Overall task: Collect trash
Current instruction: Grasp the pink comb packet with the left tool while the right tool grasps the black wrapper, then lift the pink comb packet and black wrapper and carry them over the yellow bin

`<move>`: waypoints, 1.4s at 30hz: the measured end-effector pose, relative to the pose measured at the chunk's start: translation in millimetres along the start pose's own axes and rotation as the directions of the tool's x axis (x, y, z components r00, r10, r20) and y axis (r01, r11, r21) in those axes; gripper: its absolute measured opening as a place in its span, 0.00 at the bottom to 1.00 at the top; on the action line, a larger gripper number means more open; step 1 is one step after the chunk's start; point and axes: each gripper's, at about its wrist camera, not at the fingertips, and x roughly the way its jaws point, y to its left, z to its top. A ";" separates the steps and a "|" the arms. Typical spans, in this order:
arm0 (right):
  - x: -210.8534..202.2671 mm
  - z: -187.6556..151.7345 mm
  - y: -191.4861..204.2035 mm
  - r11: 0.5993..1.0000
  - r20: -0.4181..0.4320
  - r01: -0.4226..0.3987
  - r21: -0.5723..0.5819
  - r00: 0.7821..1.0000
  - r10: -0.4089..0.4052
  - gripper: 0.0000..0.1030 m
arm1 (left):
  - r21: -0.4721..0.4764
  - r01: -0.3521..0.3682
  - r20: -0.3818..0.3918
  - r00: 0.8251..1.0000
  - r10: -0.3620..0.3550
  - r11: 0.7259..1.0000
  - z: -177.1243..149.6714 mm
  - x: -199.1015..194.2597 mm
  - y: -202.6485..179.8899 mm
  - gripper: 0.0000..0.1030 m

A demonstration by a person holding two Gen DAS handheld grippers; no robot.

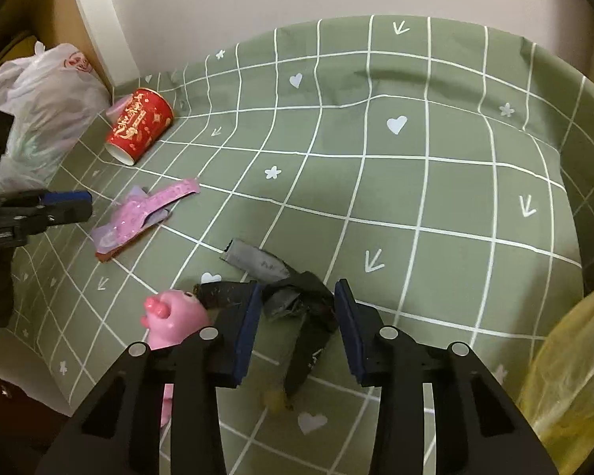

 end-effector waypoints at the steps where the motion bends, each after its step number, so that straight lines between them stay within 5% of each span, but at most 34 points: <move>1: -1.0 0.5 0.3 1.000 0.000 -0.010 0.007 1.000 0.010 0.29 | 0.021 0.005 0.003 1.000 -0.005 1.000 4.1 1.2 -2.6 0.43; 4: -12.2 2.2 0.8 0.999 0.025 -0.017 0.049 1.000 0.016 0.06 | 0.078 0.022 -0.031 0.999 -0.020 0.997 17.7 15.8 -12.4 0.44; 9: -41.6 -0.7 -2.7 0.994 0.083 0.023 0.110 0.996 -0.032 0.06 | 0.195 -0.042 -0.091 0.994 0.060 0.980 19.6 36.5 -31.0 0.44; 18: -50.7 -16.4 -4.2 0.993 0.122 0.007 0.119 0.992 -0.022 0.08 | 0.001 -0.020 -0.004 1.000 0.020 1.000 9.9 21.0 2.0 0.44; 19: -49.6 -16.1 -3.0 0.995 0.144 0.000 0.104 0.990 -0.015 0.17 | -0.003 -0.021 -0.002 1.000 0.021 1.000 10.8 19.6 2.9 0.44; 20: -47.2 -15.4 -2.9 0.995 0.158 -0.017 0.100 0.987 0.001 0.36 | -0.004 -0.022 0.003 1.000 0.022 1.000 12.1 18.2 2.7 0.44; 22: -36.3 -10.7 -7.4 0.989 0.154 -0.079 0.122 0.986 0.060 0.48 | 0.005 -0.019 0.012 1.000 0.019 1.000 12.5 13.0 2.2 0.44; 24: -26.7 -5.9 -7.2 0.991 0.167 -0.072 0.114 0.985 0.053 0.48 | 0.018 -0.018 0.015 1.000 0.017 1.000 10.9 9.9 0.4 0.45; 31: 13.0 3.9 -7.7 0.993 0.015 0.079 0.083 0.997 -0.080 0.48 | 0.024 -0.019 0.014 1.000 0.019 1.000 -0.2 2.9 4.1 0.46; 37: -12.1 -6.0 -12.6 0.987 0.080 0.053 0.152 0.995 -0.065 0.26 | 0.034 0.003 0.032 0.999 -0.004 0.999 -0.6 0.9 2.0 0.48; 42: -44.9 -13.4 -18.0 0.975 0.142 0.033 0.220 0.988 -0.065 0.26 | 0.097 0.023 0.048 0.998 -0.027 0.995 4.4 5.4 -6.8 0.51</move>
